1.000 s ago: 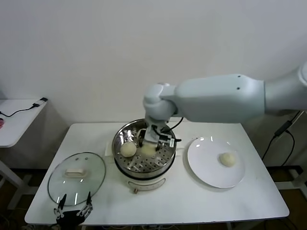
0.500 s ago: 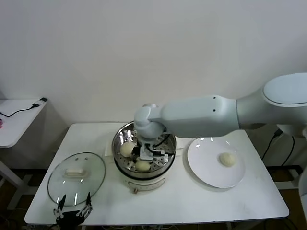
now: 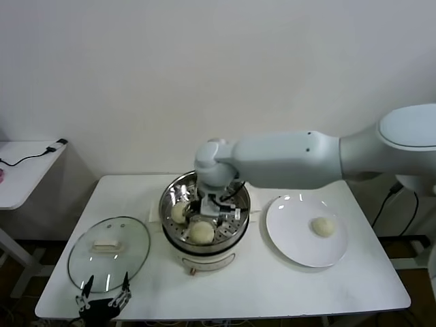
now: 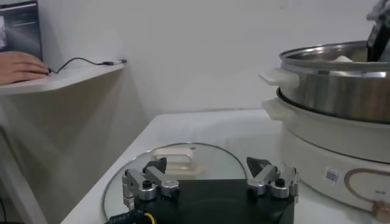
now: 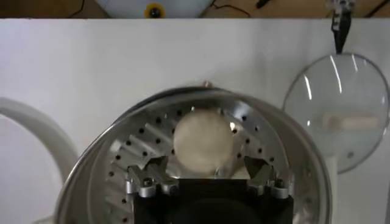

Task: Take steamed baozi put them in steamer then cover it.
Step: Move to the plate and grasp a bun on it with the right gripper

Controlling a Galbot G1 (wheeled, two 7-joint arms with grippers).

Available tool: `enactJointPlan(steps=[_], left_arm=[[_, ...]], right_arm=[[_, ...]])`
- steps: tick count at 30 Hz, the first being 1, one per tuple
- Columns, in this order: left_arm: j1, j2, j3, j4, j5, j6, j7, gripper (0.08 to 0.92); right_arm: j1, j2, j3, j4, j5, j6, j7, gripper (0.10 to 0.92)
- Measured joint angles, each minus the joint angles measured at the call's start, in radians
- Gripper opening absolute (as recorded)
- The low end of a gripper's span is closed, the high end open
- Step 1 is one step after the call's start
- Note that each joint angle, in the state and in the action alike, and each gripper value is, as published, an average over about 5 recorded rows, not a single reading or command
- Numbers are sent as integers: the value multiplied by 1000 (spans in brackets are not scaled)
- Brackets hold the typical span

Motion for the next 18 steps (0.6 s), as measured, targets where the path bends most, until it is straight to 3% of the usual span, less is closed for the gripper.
enactJointPlan(steps=[9, 18], left_arm=[[-1, -1, -1, -8, -1, 0, 0, 823], [-1, -11, -5, -8, 1, 6, 4, 823]], right_arm=[[99, -198, -131, -130, 200, -108, -60, 823], [-5, -421, -144, -242, 245, -257, -61, 823]])
